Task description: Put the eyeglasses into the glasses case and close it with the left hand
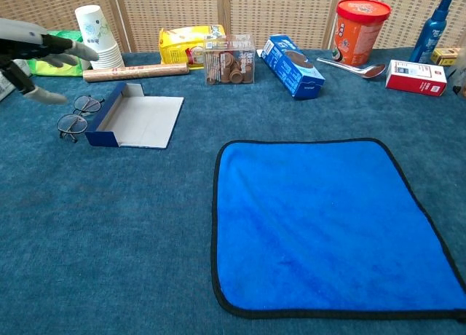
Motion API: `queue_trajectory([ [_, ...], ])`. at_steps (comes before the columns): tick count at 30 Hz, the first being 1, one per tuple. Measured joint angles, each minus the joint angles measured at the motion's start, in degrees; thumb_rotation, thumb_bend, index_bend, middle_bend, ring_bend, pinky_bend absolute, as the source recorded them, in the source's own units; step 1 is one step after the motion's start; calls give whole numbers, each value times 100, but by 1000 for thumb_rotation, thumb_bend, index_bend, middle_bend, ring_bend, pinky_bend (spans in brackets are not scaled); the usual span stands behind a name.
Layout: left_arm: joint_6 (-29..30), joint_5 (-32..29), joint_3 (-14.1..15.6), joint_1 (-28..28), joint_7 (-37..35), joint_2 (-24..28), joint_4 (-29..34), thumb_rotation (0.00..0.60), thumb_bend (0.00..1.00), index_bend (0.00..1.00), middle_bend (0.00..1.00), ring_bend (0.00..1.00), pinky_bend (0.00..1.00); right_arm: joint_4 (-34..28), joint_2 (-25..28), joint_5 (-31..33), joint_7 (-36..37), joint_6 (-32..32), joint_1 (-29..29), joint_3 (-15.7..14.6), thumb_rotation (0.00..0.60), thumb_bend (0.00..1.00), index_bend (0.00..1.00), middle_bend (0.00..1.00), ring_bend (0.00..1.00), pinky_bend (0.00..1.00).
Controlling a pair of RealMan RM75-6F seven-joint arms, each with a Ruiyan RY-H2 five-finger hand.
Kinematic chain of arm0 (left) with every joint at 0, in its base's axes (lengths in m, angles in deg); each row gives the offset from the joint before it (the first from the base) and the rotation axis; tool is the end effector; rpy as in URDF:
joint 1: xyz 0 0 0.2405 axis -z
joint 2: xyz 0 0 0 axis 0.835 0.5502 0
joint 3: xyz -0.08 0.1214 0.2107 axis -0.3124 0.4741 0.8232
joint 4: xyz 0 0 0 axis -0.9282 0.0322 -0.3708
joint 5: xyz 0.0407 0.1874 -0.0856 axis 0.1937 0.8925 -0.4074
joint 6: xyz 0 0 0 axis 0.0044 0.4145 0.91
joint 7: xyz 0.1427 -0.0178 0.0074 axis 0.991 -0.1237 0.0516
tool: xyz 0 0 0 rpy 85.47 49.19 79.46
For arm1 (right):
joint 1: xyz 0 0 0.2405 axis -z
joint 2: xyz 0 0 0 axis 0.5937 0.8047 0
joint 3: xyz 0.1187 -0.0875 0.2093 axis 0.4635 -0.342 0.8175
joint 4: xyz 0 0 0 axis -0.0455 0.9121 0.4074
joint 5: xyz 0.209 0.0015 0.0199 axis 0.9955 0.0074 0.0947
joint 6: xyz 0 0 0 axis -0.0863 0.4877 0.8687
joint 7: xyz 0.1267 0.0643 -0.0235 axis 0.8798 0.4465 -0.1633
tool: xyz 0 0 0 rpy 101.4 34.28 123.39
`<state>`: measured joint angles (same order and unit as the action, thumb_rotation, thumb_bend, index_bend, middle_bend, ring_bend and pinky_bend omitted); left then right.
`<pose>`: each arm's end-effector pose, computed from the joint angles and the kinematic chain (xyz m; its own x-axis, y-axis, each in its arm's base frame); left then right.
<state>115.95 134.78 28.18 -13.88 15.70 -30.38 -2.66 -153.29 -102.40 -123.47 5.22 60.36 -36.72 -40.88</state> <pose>-0.2126 0.3795 0.0910 0.2704 0.5275 0.8054 0.9627 -0.1516 -0.2240 -0.2996 -0.1600 0.1527 0.3137 0.0833 0.9459 -0.9494 0.0443 0.3110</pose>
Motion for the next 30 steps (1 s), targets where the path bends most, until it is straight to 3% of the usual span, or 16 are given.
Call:
queue_trajectory([
  [17,-1170,-682,-103,969,-402,-804,-1567,600,335,0,0,0,0,-122,-7,120,-198,116,94,49,418,341,116,125,0,56],
  [30,-1998,-689,-289,1528,-786,-1709,-3023,600,335,0,0,0,0,-259,33,102,-364,456,297,72,419,341,115,126,0,56],
])
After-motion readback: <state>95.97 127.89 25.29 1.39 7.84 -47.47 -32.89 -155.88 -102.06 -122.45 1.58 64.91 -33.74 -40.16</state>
